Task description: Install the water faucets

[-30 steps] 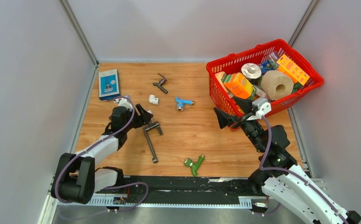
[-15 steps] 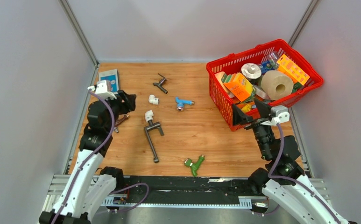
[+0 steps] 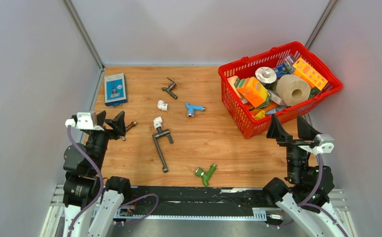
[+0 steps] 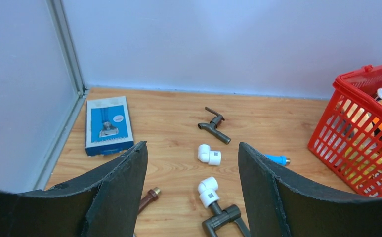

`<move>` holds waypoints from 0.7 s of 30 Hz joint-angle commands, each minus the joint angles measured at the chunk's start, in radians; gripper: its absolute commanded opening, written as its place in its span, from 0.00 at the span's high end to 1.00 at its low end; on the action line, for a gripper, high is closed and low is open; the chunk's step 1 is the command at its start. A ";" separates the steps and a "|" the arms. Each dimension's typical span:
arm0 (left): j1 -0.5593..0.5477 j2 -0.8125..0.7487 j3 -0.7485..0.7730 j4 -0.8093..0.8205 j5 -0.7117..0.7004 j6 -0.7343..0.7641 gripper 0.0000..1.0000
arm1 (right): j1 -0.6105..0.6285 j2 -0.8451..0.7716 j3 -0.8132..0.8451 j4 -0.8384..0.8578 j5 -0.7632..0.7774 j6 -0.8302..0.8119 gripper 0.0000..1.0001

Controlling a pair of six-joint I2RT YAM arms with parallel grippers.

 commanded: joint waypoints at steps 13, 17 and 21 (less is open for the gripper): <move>0.000 -0.314 -0.199 0.111 -0.156 0.023 0.25 | -0.002 -0.018 -0.011 0.087 0.128 -0.057 0.00; -0.002 -0.372 -0.226 0.133 -0.111 0.057 0.25 | -0.002 -0.021 -0.011 0.069 0.042 -0.118 0.00; -0.002 -0.394 -0.260 0.150 -0.084 0.067 0.25 | -0.003 -0.013 -0.013 0.082 0.083 -0.104 0.00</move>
